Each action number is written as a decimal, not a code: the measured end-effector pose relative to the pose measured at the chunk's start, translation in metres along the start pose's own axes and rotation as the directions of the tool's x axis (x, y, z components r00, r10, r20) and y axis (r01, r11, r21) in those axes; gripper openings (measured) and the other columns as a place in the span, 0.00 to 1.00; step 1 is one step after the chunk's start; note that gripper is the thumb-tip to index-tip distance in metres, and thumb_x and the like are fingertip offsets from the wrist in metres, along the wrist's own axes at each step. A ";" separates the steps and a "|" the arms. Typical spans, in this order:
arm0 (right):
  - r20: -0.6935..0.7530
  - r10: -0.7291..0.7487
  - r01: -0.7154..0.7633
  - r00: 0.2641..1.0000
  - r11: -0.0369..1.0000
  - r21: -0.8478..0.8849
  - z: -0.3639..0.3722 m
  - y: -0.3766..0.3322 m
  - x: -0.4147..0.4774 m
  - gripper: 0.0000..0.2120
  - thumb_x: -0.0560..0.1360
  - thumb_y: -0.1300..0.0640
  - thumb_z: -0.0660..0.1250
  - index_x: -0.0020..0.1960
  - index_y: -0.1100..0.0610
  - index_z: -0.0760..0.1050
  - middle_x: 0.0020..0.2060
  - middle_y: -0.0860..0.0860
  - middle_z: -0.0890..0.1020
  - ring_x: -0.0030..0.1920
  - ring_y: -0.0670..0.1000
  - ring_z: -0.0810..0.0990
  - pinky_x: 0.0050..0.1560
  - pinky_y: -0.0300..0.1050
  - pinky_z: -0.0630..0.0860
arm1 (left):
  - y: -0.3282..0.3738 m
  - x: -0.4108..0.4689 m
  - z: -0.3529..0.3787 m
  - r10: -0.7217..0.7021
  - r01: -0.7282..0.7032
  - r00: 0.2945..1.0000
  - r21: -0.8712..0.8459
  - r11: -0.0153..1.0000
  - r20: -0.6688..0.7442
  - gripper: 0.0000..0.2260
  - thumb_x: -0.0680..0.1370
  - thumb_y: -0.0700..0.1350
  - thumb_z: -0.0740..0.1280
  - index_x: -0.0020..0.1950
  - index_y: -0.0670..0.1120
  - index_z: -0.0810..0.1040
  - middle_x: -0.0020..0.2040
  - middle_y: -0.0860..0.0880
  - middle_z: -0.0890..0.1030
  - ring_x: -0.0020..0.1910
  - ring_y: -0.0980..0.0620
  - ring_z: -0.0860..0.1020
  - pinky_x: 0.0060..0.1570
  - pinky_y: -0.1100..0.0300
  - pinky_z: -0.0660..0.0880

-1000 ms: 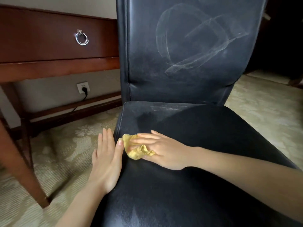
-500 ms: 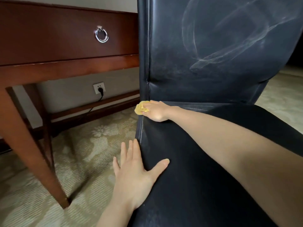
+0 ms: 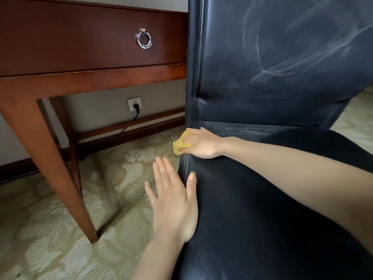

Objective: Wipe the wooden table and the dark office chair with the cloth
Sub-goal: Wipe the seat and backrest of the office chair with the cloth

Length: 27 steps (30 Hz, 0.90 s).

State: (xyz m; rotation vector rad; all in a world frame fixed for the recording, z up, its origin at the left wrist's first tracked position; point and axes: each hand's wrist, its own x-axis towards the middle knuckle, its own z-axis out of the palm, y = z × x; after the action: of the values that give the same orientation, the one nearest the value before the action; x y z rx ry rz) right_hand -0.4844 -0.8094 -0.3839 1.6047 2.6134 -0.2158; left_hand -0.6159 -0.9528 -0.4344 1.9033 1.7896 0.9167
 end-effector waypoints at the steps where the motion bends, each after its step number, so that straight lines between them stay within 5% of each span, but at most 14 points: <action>1: 0.027 -0.036 0.036 0.999 0.999 -0.003 0.003 -0.005 -0.009 0.24 0.80 0.44 0.49 0.59 0.58 0.77 0.62 0.50 0.75 0.72 0.52 0.59 0.72 0.59 0.48 | 0.002 -0.001 -0.002 0.029 -0.027 0.999 0.048 0.998 -0.037 0.35 0.73 0.65 0.34 0.73 0.47 0.27 0.74 0.52 0.27 0.71 0.60 0.27 0.71 0.52 0.31; 4: 0.039 -0.176 0.175 0.984 0.984 0.035 0.011 -0.020 -0.037 0.18 0.82 0.49 0.50 0.67 0.48 0.72 0.69 0.45 0.69 0.76 0.47 0.49 0.73 0.53 0.40 | 0.007 -0.005 -0.006 0.173 -0.145 0.977 0.209 0.967 -0.123 0.38 0.71 0.69 0.33 0.70 0.46 0.23 0.71 0.49 0.24 0.71 0.54 0.26 0.71 0.48 0.30; 9: -0.089 -0.340 0.330 0.936 0.937 -0.114 0.030 -0.015 -0.078 0.23 0.81 0.61 0.59 0.75 0.55 0.62 0.76 0.50 0.60 0.76 0.49 0.52 0.74 0.37 0.38 | 0.010 -0.009 -0.011 0.235 -0.193 0.962 0.261 0.946 -0.140 0.45 0.71 0.73 0.40 0.74 0.42 0.32 0.75 0.45 0.31 0.75 0.50 0.32 0.72 0.44 0.36; 13: -0.113 -0.269 0.273 0.956 0.962 0.020 0.045 0.012 -0.116 0.26 0.82 0.53 0.58 0.77 0.50 0.54 0.77 0.45 0.54 0.76 0.44 0.47 0.71 0.33 0.34 | 0.008 -0.009 -0.013 0.243 -0.225 0.969 0.237 0.945 -0.048 0.47 0.68 0.76 0.39 0.74 0.45 0.30 0.74 0.49 0.29 0.74 0.53 0.30 0.72 0.46 0.35; 17: -0.070 -0.228 0.220 0.971 0.970 -0.105 0.043 0.052 -0.153 0.29 0.81 0.59 0.58 0.76 0.44 0.50 0.77 0.41 0.49 0.76 0.43 0.42 0.73 0.38 0.33 | 0.002 -0.006 -0.010 0.224 -0.241 0.968 0.184 0.953 0.111 0.43 0.65 0.77 0.37 0.70 0.55 0.24 0.71 0.57 0.24 0.68 0.61 0.24 0.71 0.49 0.30; 21: -0.031 -0.083 0.083 0.996 0.997 -0.009 0.024 0.081 -0.159 0.22 0.80 0.39 0.42 0.73 0.33 0.45 0.74 0.31 0.44 0.74 0.36 0.38 0.72 0.37 0.33 | 0.001 -0.004 -0.009 0.178 -0.213 0.959 0.145 0.966 0.221 0.45 0.65 0.76 0.40 0.74 0.55 0.31 0.72 0.61 0.27 0.65 0.65 0.22 0.71 0.51 0.29; 27: -0.146 0.169 -0.150 0.975 0.980 0.133 0.009 0.110 -0.100 0.22 0.84 0.49 0.47 0.77 0.50 0.57 0.77 0.42 0.55 0.75 0.43 0.49 0.73 0.50 0.41 | 0.001 -0.003 -0.007 0.177 -0.207 0.953 0.101 0.973 0.245 0.46 0.64 0.75 0.41 0.76 0.55 0.34 0.71 0.65 0.29 0.65 0.66 0.23 0.72 0.51 0.32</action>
State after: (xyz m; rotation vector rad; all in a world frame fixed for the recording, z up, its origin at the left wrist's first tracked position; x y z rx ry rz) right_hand -0.3411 -0.8498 -0.3890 1.9374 2.6095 -0.2527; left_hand -0.6199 -0.9567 -0.4286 2.1944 1.5777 0.6184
